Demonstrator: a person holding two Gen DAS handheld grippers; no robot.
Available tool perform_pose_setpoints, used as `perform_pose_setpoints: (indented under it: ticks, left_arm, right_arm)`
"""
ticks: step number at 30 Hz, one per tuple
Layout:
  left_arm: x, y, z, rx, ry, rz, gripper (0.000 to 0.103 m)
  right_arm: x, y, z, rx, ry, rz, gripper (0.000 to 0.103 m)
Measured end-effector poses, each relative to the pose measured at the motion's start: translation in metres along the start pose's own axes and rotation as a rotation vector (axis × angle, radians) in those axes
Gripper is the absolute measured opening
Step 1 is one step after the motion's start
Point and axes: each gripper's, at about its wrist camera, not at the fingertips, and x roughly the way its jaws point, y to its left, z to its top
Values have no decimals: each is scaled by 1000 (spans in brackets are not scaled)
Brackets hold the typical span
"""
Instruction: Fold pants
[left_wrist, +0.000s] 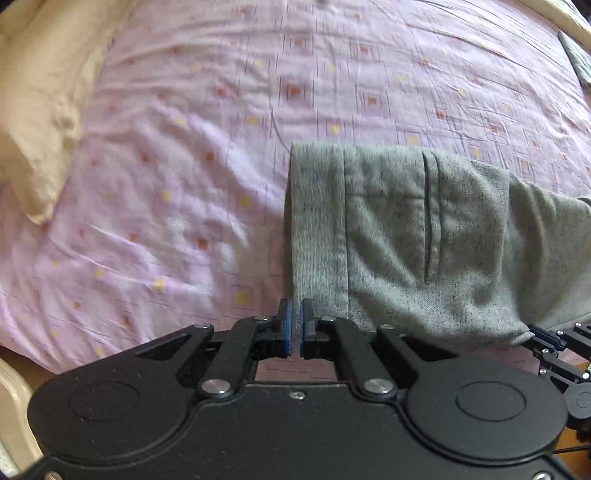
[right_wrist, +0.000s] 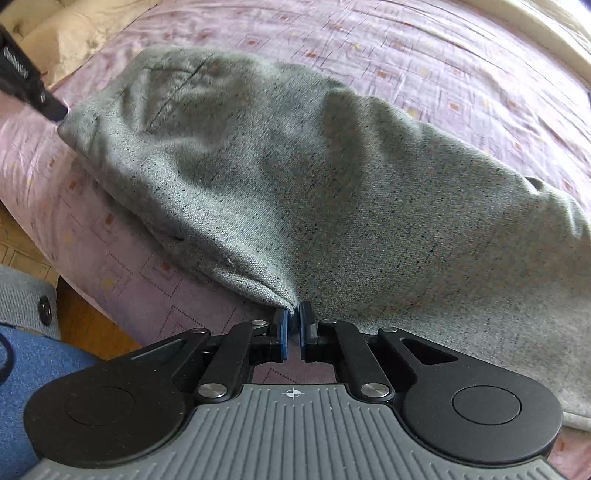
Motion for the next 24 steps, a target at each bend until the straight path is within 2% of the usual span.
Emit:
perform_pose_setpoints:
  ticks: [3,8,13,14,17,18,19,21,23,24]
  left_arm:
    - [-11,-5,-1,17,12,-8,5]
    - [-36,-29,7,63,-94,-82,6]
    - [-24,-84,26,129,-102,-173,8]
    - [-21,-97,27,155,-109,-170,12]
    - [-7,-133,25,228,-102,-200,15]
    - [-1,-143,22,253,-97,-199,19]
    - [6,-151,18,276,-86,-185,19]
    - [24,-160,5,299,-57,-127,20]
    - [49,-155,-7,265,19,-40,19]
    - [62,-148,-13,228,62,-16,19]
  right_arm:
    - [-9,-4,-3,34,-10,29,10]
    - [-49,-38,-24,225,-128,106,9]
    - [-57,-93,-31,425,-179,39,9]
    - [-56,-103,-30,443,-180,21,9]
    - [-45,-125,-28,469,-175,0,9]
    - [-40,-131,-27,479,-166,0,9]
    - [-32,-137,-29,493,-146,-3,9]
    - [-18,-143,-33,489,-97,-15,9]
    - [-5,-148,-45,461,-10,-38,8]
    - [-7,-150,-51,450,-36,-19,6]
